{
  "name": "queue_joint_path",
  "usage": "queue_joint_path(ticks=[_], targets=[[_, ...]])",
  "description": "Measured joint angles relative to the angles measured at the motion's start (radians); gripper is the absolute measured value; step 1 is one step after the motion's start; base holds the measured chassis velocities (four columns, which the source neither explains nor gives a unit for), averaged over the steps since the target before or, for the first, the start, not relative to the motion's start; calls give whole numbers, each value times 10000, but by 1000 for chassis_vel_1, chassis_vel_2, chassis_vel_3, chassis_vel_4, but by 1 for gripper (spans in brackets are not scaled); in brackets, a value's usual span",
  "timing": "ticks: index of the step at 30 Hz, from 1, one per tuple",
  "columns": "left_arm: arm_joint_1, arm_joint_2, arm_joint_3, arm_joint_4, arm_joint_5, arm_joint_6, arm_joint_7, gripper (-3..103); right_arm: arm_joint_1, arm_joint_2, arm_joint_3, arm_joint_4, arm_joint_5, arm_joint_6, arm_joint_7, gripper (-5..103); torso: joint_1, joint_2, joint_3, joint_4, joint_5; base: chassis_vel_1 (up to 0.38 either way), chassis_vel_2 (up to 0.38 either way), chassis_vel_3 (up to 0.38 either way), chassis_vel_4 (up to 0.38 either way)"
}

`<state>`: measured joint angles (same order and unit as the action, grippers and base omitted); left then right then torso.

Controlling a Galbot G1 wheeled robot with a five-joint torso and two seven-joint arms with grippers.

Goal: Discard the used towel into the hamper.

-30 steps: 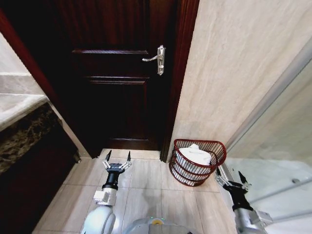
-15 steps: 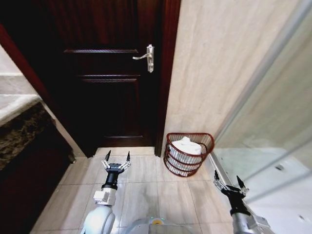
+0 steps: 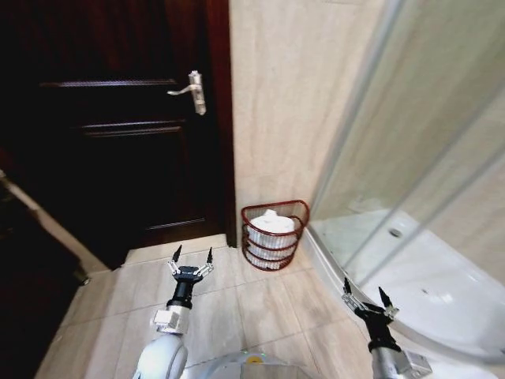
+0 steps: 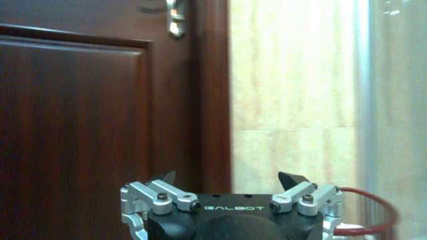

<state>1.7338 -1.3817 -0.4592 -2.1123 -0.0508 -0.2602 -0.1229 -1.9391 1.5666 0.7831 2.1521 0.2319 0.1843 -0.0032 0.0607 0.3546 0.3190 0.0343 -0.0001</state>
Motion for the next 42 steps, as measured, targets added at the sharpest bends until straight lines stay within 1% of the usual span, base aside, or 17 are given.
queue_joint_path(ticks=[2, 3, 7, 12, 16, 42], targets=[[0, 0, 42, 41, 11, -17, -13, 100, 7, 111, -100, -51, -317, 154, 94, 100, 0, 0, 0, -1, 2, -98, -152, -141, -104], [0, 0, 42, 41, 11, -17, -13, 100, 7, 111, -100, -51, -317, 154, 94, 100, 0, 0, 0, -1, 2, -106, -152, -121, -109], [-29, 0, 161, 2, -63, -17, -220, 100, 25, 302, -228, -274, -1033, 458, 600, 100, 0, 0, 1, 0, 2, -121, -113, -107, -119], [-67, 60, 175, -69, -86, -8, -224, 100, -54, 289, -268, -303, -940, 434, 956, 100, 1, -1, 1, -2, 2, -79, -52, -49, -69], [-73, 63, 175, -1, -87, -23, -185, 100, -101, 265, -237, -312, -875, 453, 967, 100, 1, -1, 1, 2, 1, 0, 0, 0, 0], [-33, 78, 53, 161, -172, -289, 80, 100, -150, 301, -259, -349, -813, 519, 996, 100, 1, -1, 0, 1, 1, -34, -42, 36, 39]])
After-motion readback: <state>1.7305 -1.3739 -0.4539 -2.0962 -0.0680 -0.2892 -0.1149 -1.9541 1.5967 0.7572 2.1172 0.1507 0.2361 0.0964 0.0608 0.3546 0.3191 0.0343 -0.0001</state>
